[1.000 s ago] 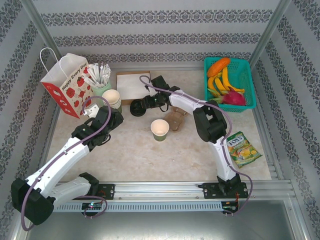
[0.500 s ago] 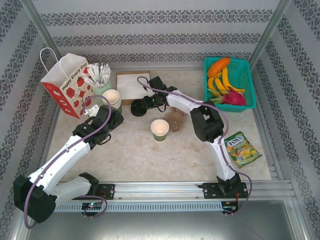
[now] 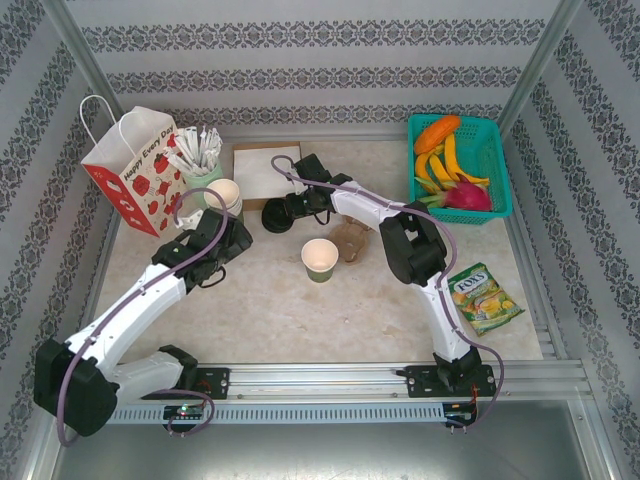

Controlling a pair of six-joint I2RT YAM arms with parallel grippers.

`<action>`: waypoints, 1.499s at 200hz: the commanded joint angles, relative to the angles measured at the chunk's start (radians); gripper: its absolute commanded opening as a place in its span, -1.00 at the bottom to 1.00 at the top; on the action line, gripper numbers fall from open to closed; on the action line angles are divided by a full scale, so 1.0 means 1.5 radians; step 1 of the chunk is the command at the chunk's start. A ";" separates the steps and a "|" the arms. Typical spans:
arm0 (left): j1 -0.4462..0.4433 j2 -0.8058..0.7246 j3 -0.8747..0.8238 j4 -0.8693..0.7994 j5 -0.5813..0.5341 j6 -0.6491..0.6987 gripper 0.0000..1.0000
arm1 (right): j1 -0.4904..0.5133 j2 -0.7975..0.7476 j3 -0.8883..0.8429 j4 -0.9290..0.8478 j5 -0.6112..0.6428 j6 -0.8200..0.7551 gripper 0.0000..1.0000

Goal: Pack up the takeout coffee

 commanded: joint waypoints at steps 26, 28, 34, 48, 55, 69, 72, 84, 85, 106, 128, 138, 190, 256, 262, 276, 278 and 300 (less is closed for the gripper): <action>0.013 0.053 0.032 0.049 0.091 0.055 0.99 | 0.014 -0.065 -0.034 0.033 0.048 -0.038 -0.70; 0.014 0.055 0.033 0.049 0.094 0.056 0.99 | 0.013 -0.066 -0.035 0.035 0.049 -0.039 -0.70; 0.015 0.063 0.037 0.051 0.104 0.058 0.99 | 0.015 -0.068 -0.039 0.036 0.051 -0.041 -0.70; 0.018 0.079 0.044 0.058 0.122 0.059 0.99 | 0.016 -0.075 -0.049 0.046 0.052 -0.043 -0.70; 0.019 0.087 0.048 0.061 0.130 0.062 0.99 | 0.016 -0.079 -0.054 0.051 0.052 -0.044 -0.70; 0.020 0.098 0.053 0.068 0.142 0.066 0.99 | 0.017 -0.085 -0.065 0.062 0.053 -0.044 -0.70; 0.020 0.099 0.054 0.071 0.145 0.066 0.99 | 0.017 -0.087 -0.067 0.065 0.054 -0.044 -0.70; 0.022 0.106 0.057 0.082 0.155 0.068 0.99 | 0.018 -0.095 -0.078 0.077 0.058 -0.044 -0.70; 0.022 0.107 0.057 0.083 0.156 0.068 0.99 | 0.018 -0.096 -0.079 0.078 0.059 -0.045 -0.70; 0.026 0.119 0.057 0.111 0.178 0.069 0.99 | 0.018 -0.118 -0.108 0.098 0.069 -0.043 -0.70; 0.030 0.137 0.067 0.126 0.191 0.071 0.83 | 0.019 -0.144 -0.139 0.115 0.076 -0.045 -0.70; 0.030 0.145 0.072 0.137 0.192 0.073 0.77 | 0.020 -0.155 -0.151 0.120 0.080 -0.045 -0.70; 0.030 0.220 0.132 0.184 0.254 0.128 0.57 | 0.021 -0.197 -0.194 0.125 0.071 -0.029 -0.70; 0.030 0.332 0.264 0.103 0.249 0.197 0.27 | 0.021 -0.221 -0.210 0.116 0.071 -0.035 -0.70; 0.030 0.339 0.273 0.098 0.248 0.200 0.24 | 0.021 -0.222 -0.211 0.116 0.071 -0.035 -0.70; 0.031 0.356 0.288 0.085 0.242 0.207 0.18 | 0.021 -0.223 -0.211 0.116 0.071 -0.034 -0.70; 0.030 0.358 0.290 0.084 0.241 0.209 0.18 | 0.021 -0.224 -0.211 0.116 0.071 -0.034 -0.70; 0.031 0.376 0.305 0.075 0.240 0.214 0.14 | 0.021 -0.226 -0.212 0.115 0.071 -0.033 -0.70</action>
